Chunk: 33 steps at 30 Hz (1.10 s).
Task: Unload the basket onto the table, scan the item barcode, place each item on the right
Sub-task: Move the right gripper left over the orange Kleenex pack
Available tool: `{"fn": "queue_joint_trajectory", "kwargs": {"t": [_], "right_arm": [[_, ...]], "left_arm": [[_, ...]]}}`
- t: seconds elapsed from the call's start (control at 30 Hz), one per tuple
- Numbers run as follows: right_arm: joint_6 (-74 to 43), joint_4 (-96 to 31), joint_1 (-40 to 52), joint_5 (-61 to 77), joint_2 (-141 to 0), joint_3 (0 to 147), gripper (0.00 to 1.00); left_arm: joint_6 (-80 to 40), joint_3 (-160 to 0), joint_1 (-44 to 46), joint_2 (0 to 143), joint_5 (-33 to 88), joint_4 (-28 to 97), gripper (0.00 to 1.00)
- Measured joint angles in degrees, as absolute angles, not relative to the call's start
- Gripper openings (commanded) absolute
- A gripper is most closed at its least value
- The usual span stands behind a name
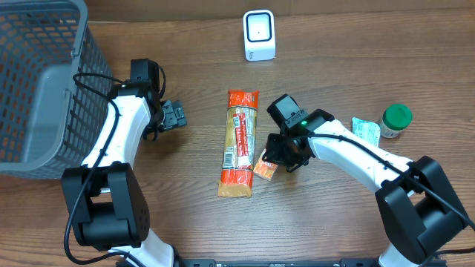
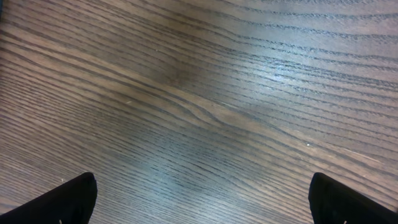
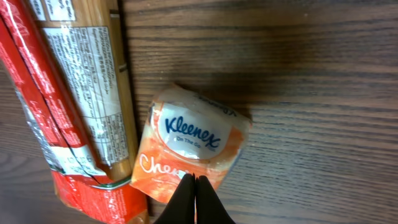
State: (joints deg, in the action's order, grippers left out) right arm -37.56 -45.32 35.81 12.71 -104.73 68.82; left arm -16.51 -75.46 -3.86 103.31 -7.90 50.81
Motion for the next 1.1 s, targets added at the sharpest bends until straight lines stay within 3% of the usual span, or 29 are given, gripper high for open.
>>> {"fn": "queue_joint_trajectory", "kwargs": {"t": [0.7,1.1], "right_arm": [[-47.72,-43.86,38.3,10.9,-105.6,64.95,0.04],[-48.6,-50.89,34.68,10.92,-105.6,64.69,0.04]], "left_arm": [[-16.51,-75.46,-3.86,103.31,-7.9,50.81,1.0],[-16.51,-75.46,-3.86,103.31,-7.9,50.81,1.0]]}}
